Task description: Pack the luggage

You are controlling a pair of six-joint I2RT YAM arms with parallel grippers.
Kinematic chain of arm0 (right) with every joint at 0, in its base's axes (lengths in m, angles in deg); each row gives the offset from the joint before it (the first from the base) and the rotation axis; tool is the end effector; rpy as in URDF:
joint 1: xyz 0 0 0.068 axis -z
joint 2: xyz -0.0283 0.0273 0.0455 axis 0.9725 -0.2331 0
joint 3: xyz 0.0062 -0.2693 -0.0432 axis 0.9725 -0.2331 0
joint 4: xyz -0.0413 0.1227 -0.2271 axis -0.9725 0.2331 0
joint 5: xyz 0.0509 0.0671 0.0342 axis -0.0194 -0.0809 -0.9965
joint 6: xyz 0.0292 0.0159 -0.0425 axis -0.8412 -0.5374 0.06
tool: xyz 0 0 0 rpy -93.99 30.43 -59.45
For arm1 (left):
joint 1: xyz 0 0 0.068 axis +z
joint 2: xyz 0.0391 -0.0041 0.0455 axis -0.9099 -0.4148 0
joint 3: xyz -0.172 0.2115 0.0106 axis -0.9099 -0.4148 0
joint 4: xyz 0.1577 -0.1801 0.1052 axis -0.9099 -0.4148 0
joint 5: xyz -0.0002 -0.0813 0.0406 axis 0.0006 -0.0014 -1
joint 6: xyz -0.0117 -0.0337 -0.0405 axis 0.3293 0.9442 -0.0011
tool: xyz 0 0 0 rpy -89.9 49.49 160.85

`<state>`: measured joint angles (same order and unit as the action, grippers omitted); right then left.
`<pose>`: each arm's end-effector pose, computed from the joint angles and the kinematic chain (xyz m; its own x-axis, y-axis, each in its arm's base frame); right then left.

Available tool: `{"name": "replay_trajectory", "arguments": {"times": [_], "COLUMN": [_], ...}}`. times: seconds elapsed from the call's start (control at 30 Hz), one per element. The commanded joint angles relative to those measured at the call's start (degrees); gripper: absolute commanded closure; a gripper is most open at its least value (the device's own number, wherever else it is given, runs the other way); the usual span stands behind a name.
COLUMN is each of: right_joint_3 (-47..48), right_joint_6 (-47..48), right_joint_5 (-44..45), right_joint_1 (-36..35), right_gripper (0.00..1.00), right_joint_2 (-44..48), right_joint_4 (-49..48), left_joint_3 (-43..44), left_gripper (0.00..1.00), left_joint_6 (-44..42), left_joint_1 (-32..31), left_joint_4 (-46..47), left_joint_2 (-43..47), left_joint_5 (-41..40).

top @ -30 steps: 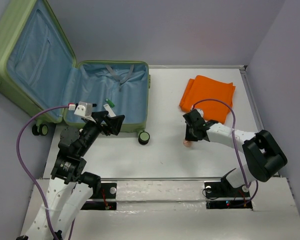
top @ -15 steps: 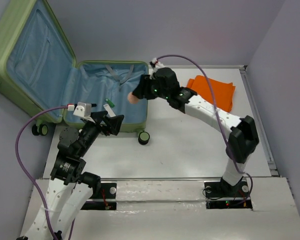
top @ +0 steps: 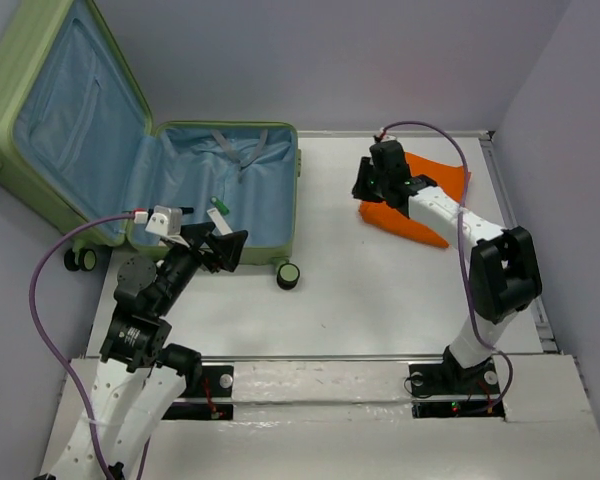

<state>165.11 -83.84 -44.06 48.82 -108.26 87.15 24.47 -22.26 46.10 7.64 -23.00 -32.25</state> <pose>0.3544 0.1862 0.2790 -0.6676 0.1735 -0.7241 -0.1781 0.9070 0.3816 0.1064 -0.0450 0.3547 -0.0173 -0.3203 -0.9472 0.5323 0.7989 -0.2799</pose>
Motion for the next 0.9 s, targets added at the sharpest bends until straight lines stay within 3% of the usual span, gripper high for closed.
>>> {"name": "replay_trajectory", "arguments": {"times": [0.0,0.1,0.3,0.37,0.4,0.5,0.73,0.77,0.8,0.83,0.87], "right_joint_3": [2.17,7.00,17.02,17.74,17.56,13.27,-9.83,-14.65,-16.87,-19.07,-23.00], "right_joint_6": [9.33,12.25,14.45,14.28,13.58,11.56,5.06,4.09,2.34,1.63,0.49], "right_joint_5": [17.32,18.49,18.67,18.67,18.40,16.65,13.49,12.96,11.91,11.11,9.10], "right_joint_1": [3.45,4.94,5.47,5.47,5.47,4.16,-2.00,-2.00,-2.53,-2.53,-2.53], "right_gripper": [0.55,0.39,0.35,0.44,0.58,0.82,0.83,0.82,0.73,0.63,0.45], "right_joint_2": [-3.62,-9.07,-21.80,-23.66,-24.11,-22.28,-7.17,-5.23,-1.73,0.22,4.67], "right_joint_4": [9.51,12.25,18.14,18.76,18.85,16.93,8.05,7.17,5.77,4.10,3.30], "left_joint_3": [1.64,1.55,1.55,1.64,1.46,1.20,1.20,1.20,1.29,1.37,1.64], "left_gripper": [0.01,0.01,0.01,0.01,0.01,0.01,0.01,0.01,0.01,0.01,0.01], "left_joint_6": [-0.46,-0.38,-0.46,-0.38,-0.55,-0.90,0.24,1.46,2.17,3.39,3.93], "left_joint_1": [-0.29,-0.29,-0.29,-0.29,-0.29,-0.29,-0.29,-0.29,-0.38,-0.38,-0.55], "left_joint_4": [1.93,2.02,2.10,2.19,2.19,2.81,5.62,6.66,7.20,8.25,8.52], "left_joint_2": [-0.19,-0.54,-1.59,-1.51,-1.68,-3.17,-7.39,-9.14,-10.02,-11.95,-12.75], "left_joint_5": [-0.06,0.03,0.91,0.82,0.91,3.71,10.47,11.79,14.07,15.22,16.28]}}
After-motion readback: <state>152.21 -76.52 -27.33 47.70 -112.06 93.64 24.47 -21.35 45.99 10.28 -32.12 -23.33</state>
